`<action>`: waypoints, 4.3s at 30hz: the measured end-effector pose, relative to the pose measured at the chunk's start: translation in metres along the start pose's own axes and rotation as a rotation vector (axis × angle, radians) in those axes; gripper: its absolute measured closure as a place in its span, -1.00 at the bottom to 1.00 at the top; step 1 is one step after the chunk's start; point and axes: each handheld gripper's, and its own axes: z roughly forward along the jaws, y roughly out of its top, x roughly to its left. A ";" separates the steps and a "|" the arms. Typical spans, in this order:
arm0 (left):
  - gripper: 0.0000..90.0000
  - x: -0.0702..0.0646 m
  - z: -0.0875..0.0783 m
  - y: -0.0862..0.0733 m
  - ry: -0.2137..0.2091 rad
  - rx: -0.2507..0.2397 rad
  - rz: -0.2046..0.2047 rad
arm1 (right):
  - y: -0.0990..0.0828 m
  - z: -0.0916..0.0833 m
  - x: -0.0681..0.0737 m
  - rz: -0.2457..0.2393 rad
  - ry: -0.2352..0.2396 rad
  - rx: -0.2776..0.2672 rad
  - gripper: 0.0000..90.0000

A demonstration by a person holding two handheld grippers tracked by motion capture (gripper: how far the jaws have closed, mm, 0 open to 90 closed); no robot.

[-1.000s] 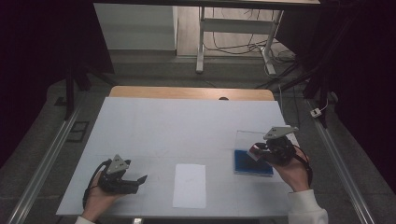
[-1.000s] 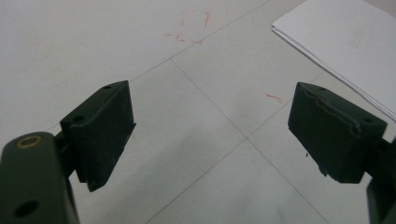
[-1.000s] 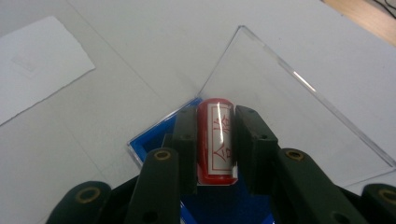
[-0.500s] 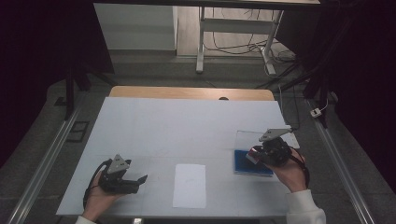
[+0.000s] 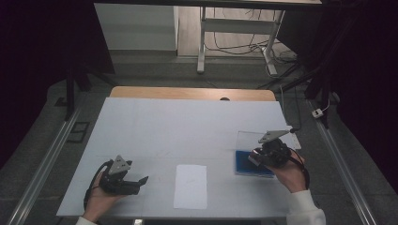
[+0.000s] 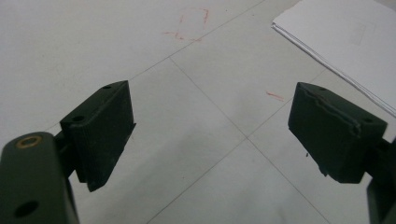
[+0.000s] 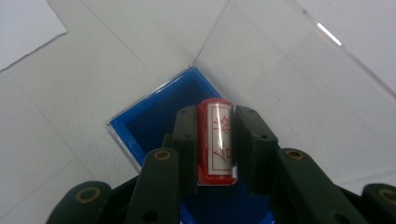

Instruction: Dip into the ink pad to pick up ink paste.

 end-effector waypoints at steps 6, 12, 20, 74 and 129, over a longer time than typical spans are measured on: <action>-0.68 0.001 0.000 0.000 0.002 -0.001 -0.003 | -0.001 0.010 0.003 -0.014 -0.012 0.037 0.56; -0.68 0.000 0.000 0.000 0.002 0.003 0.001 | -0.003 0.010 0.001 -0.001 -0.008 0.028 0.57; -0.68 0.001 0.000 -0.001 0.002 0.006 0.002 | -0.003 0.011 0.001 -0.009 -0.009 0.038 0.57; -0.67 -0.001 0.000 -0.001 0.001 0.018 0.005 | -0.004 0.020 0.002 -0.001 -0.005 0.070 0.57; -0.67 0.000 0.001 -0.003 0.002 0.026 0.011 | 0.006 -0.011 0.005 0.023 -0.003 -0.029 0.56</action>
